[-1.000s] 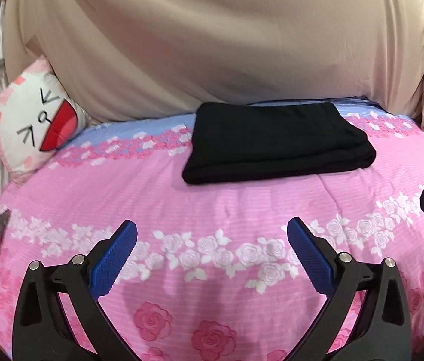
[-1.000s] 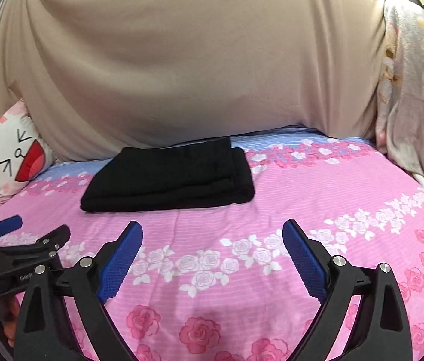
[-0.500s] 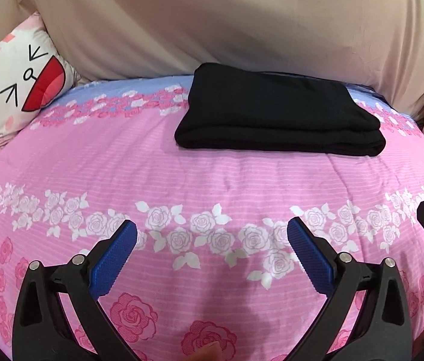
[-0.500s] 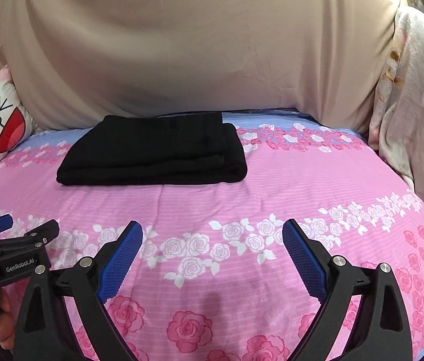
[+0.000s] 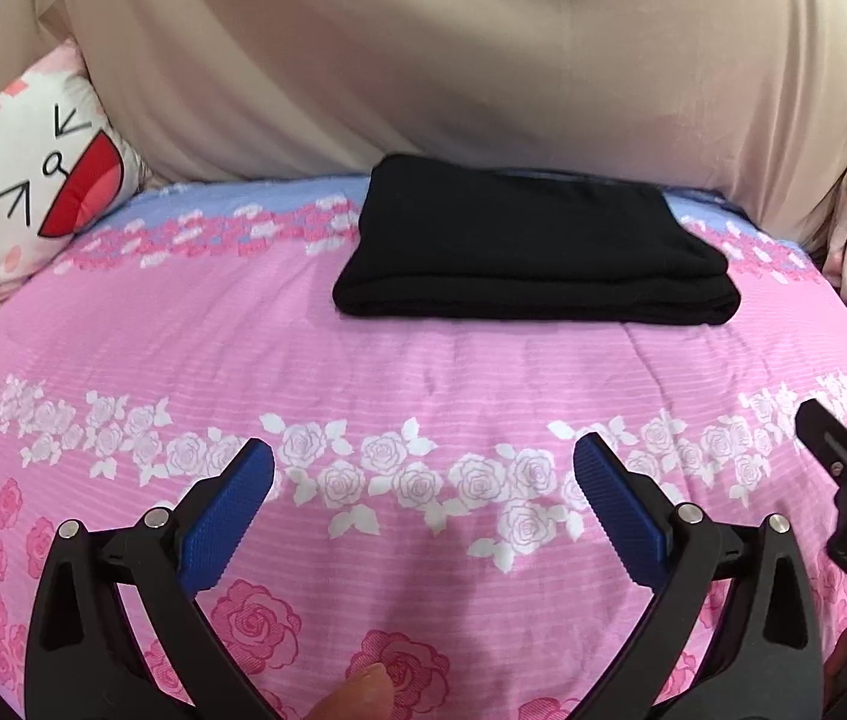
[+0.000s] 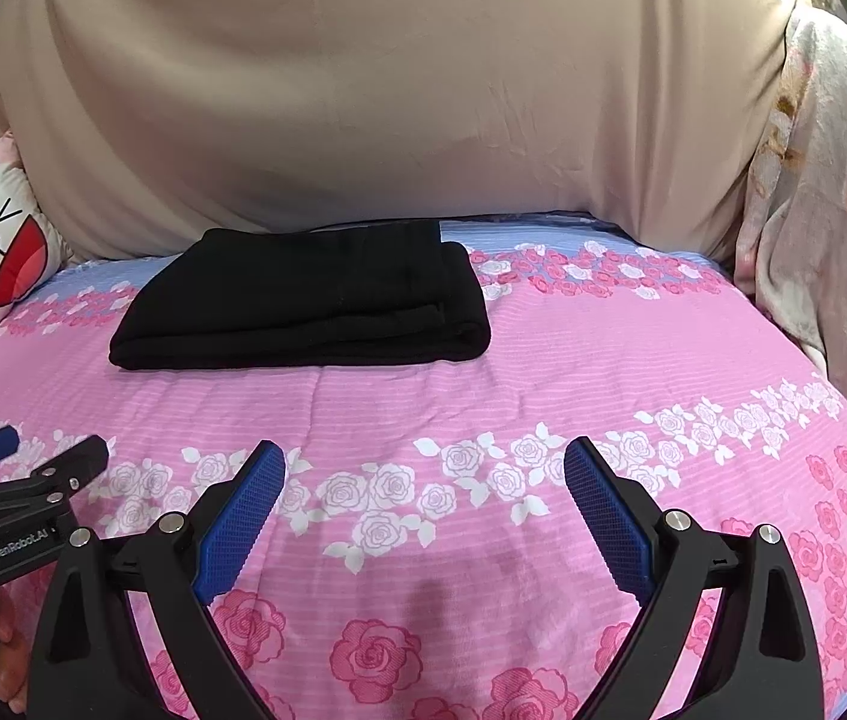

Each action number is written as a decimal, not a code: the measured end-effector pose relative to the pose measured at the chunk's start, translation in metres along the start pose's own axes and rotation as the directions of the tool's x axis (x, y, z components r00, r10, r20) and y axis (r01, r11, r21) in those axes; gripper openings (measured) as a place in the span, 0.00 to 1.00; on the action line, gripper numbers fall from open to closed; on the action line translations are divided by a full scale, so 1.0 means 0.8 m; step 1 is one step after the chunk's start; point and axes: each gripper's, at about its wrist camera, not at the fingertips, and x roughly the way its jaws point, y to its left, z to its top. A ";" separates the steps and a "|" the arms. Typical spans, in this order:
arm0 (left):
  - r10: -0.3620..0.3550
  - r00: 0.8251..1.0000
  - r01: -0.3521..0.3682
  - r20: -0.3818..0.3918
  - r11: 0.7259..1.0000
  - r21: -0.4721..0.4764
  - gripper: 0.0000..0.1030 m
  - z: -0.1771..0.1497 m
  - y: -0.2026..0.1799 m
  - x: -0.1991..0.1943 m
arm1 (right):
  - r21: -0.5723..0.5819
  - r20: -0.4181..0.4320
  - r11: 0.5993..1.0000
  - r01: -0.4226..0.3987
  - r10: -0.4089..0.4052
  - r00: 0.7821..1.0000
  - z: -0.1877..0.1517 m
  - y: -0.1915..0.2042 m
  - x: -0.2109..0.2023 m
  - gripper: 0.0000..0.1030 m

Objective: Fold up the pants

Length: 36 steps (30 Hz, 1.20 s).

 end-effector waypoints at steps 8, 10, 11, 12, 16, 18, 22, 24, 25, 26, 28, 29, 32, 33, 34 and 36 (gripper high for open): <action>-0.004 0.993 0.006 0.119 1.000 -0.013 0.95 0.003 -0.004 -0.025 | -0.002 -0.001 1.000 0.002 -0.002 1.000 -0.001 0.002 0.000 0.90; -0.004 0.993 0.004 0.115 1.000 0.000 0.95 0.003 -0.007 -0.026 | 0.000 -0.003 1.000 0.002 -0.002 1.000 -0.001 0.001 0.000 0.90; 0.008 0.995 -0.009 0.104 1.000 0.009 0.95 0.003 -0.008 -0.025 | 0.000 -0.004 1.000 0.001 -0.001 1.000 -0.001 0.001 0.001 0.90; 0.027 0.996 -0.029 0.090 0.999 0.025 0.95 0.003 -0.012 -0.023 | 0.001 -0.004 1.000 0.001 -0.001 1.000 -0.001 0.001 0.001 0.90; 0.078 0.996 -0.082 0.045 0.994 0.073 0.95 0.000 -0.021 -0.013 | 0.001 -0.011 1.000 0.003 -0.003 1.000 -0.002 0.000 0.003 0.90; 0.069 0.997 -0.071 0.020 0.994 0.086 0.95 -0.001 -0.023 -0.007 | 0.001 -0.015 1.000 0.004 -0.004 1.000 -0.001 -0.001 0.004 0.90; 0.046 0.999 -0.045 -0.015 0.996 0.073 0.95 -0.002 -0.019 0.002 | 0.000 -0.018 1.000 0.003 -0.003 1.000 -0.001 -0.001 0.005 0.90; 0.049 0.998 -0.047 -0.027 0.997 0.060 0.95 -0.002 -0.015 0.005 | -0.002 -0.019 1.000 0.003 -0.003 1.000 -0.002 -0.001 0.005 0.90; 0.048 0.998 -0.046 -0.029 0.997 0.057 0.95 -0.002 -0.015 0.005 | -0.003 -0.020 1.000 0.003 -0.003 1.000 -0.002 -0.001 0.005 0.90; 0.047 0.998 -0.045 -0.032 0.998 0.053 0.95 -0.002 -0.013 0.006 | -0.004 -0.022 1.000 0.003 -0.003 1.000 -0.002 -0.001 0.005 0.90; 0.048 0.998 -0.047 -0.031 0.998 0.053 0.95 -0.002 -0.014 0.006 | -0.004 -0.025 1.000 0.002 -0.002 1.000 -0.002 -0.001 0.006 0.90; 0.045 0.999 -0.044 -0.030 0.998 0.055 0.95 -0.002 -0.014 0.006 | -0.003 -0.027 1.000 0.002 -0.002 1.000 -0.002 -0.002 0.006 0.90; 0.053 0.998 -0.051 -0.032 0.997 0.061 0.95 -0.002 -0.015 0.007 | -0.005 -0.028 1.000 0.001 -0.001 1.000 -0.002 -0.002 0.007 0.90; 0.052 0.998 -0.050 -0.035 0.997 0.061 0.95 -0.002 -0.015 0.008 | -0.005 -0.028 1.000 0.001 -0.001 1.000 -0.002 -0.002 0.007 0.90; 0.052 0.998 -0.050 -0.036 0.997 0.058 0.95 -0.002 -0.014 0.008 | -0.006 -0.028 1.000 0.000 -0.001 1.000 -0.002 -0.002 0.007 0.90; 0.052 0.998 -0.050 -0.036 0.997 0.053 0.95 -0.001 -0.013 0.008 | -0.006 -0.029 1.000 0.000 0.000 1.000 -0.002 -0.002 0.007 0.90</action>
